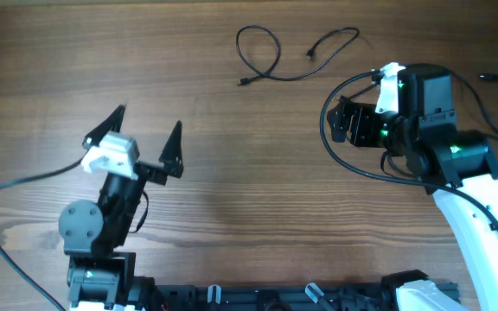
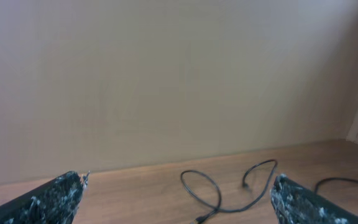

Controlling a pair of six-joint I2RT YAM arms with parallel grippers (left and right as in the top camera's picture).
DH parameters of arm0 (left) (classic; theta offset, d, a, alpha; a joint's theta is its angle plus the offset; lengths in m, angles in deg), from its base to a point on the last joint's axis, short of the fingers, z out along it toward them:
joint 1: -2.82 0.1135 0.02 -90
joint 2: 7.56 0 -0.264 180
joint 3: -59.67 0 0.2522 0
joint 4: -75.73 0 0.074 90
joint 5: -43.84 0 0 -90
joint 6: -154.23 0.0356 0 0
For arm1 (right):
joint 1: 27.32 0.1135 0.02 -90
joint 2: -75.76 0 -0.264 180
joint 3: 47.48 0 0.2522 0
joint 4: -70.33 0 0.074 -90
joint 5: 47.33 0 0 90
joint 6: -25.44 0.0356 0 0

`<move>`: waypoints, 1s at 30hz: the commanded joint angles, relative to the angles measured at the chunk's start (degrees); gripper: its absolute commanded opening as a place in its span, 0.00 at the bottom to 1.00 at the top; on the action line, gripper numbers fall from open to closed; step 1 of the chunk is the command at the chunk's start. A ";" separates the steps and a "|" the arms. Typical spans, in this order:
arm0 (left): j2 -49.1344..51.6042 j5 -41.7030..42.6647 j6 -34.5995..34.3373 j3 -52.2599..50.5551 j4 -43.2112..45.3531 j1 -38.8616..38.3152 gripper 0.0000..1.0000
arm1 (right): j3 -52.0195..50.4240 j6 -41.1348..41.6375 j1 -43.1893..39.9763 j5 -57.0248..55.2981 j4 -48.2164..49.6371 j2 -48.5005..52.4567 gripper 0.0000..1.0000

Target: Untangle cables

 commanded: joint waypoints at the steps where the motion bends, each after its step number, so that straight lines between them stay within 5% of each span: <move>1: -3.30 5.20 0.22 -6.36 2.60 3.45 1.00 | -0.04 -1.09 0.17 -1.22 0.15 0.52 1.00; 10: -20.20 5.73 -1.25 -21.18 4.94 5.84 1.00 | -0.04 -1.09 0.17 -1.22 0.15 0.52 1.00; 17: -30.84 0.02 -1.27 -22.38 -11.47 7.02 1.00 | -0.07 -1.09 0.17 -1.22 0.15 0.55 1.00; 20: -30.69 -6.88 -6.05 -22.38 -19.58 6.95 1.00 | -0.07 -1.09 0.17 -1.22 0.15 0.55 1.00; 30: -30.56 -9.09 -7.28 -22.40 -19.45 6.91 1.00 | -0.04 -1.09 0.17 -1.22 0.15 0.55 1.00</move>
